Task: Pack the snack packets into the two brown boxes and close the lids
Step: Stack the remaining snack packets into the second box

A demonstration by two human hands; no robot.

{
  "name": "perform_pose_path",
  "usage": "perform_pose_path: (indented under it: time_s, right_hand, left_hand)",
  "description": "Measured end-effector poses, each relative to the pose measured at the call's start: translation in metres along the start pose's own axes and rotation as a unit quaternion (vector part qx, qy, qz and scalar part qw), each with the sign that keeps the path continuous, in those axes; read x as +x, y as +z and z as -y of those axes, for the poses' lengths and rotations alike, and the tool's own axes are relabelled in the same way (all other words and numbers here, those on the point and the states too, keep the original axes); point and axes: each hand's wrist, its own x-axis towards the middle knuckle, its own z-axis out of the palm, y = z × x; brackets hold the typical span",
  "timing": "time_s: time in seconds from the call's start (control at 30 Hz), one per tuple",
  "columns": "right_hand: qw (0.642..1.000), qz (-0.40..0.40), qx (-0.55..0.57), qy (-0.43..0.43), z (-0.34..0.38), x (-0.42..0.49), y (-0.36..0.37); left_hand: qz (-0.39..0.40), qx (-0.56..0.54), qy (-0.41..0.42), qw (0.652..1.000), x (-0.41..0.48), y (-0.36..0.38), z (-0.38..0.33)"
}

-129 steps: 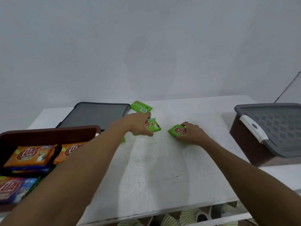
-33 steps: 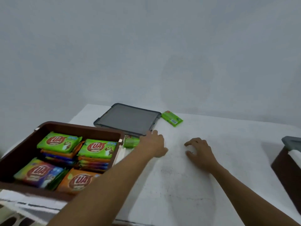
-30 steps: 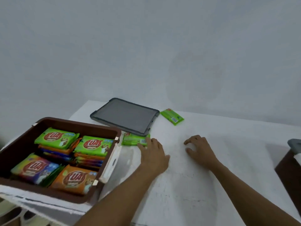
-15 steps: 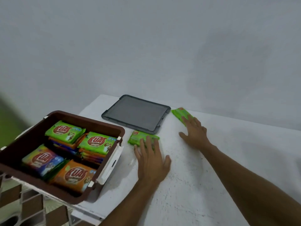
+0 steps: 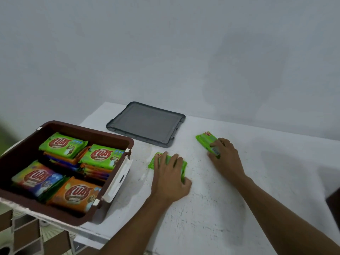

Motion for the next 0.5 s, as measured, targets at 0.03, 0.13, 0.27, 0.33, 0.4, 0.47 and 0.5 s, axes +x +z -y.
perform_pose_path:
  time_s: [0.03, 0.13, 0.27, 0.33, 0.4, 0.47, 0.5]
  right_hand:
    - [1.000, -0.006, -0.002, -0.009, -0.003, -0.008, -0.004]
    - [1.000, -0.016, -0.019, -0.008, -0.014, -0.034, -0.016]
    - [0.994, -0.065, -0.001, 0.083, -0.027, -0.057, -0.028]
    - [0.989, -0.076, 0.032, 0.127, -0.024, -0.057, -0.032]
    - [0.989, -0.064, 0.032, 0.129, -0.022, -0.056, -0.031]
    - [0.990, -0.060, 0.025, 0.125, -0.023, -0.055, -0.031]
    - [0.990, -0.057, 0.025, 0.127, -0.024, -0.056, -0.032]
  left_hand:
    - [0.016, 0.011, 0.000, 1.000, 0.000, 0.000, 0.001]
    - [0.046, 0.006, 0.024, 0.999, 0.002, 0.000, 0.008]
    - [0.075, -0.197, 0.074, 0.975, -0.002, -0.008, 0.012]
    - [0.036, -0.299, 0.065, 0.951, -0.005, -0.010, 0.012]
    - [-0.036, -0.303, 0.014, 0.952, -0.005, -0.008, 0.013]
    - [-0.052, -0.303, -0.050, 0.950, -0.003, -0.007, 0.015]
    - [-0.029, -0.322, -0.066, 0.944, -0.001, -0.008, 0.016]
